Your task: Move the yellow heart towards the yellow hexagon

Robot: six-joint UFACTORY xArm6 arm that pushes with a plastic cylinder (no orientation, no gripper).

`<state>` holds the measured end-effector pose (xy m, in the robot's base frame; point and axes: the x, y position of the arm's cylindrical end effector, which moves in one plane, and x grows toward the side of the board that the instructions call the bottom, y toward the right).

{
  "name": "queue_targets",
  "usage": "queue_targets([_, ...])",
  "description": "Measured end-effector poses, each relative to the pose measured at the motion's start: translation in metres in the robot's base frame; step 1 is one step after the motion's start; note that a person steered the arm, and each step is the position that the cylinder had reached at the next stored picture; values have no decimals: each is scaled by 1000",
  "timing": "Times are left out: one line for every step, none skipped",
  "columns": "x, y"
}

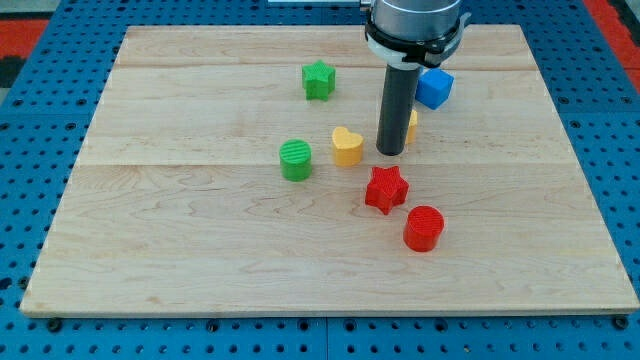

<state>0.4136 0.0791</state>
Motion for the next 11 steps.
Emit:
queue_targets([-39,21])
queue_targets([9,-32])
queue_targets([50,-38])
queue_targets([61,-59])
queue_targets([47,-114])
queue_targets([15,-67])
queue_targets([10,-47])
queue_targets([35,-41])
queue_targets([31,-37])
queue_targets([-11,2])
queue_targets([-13,26])
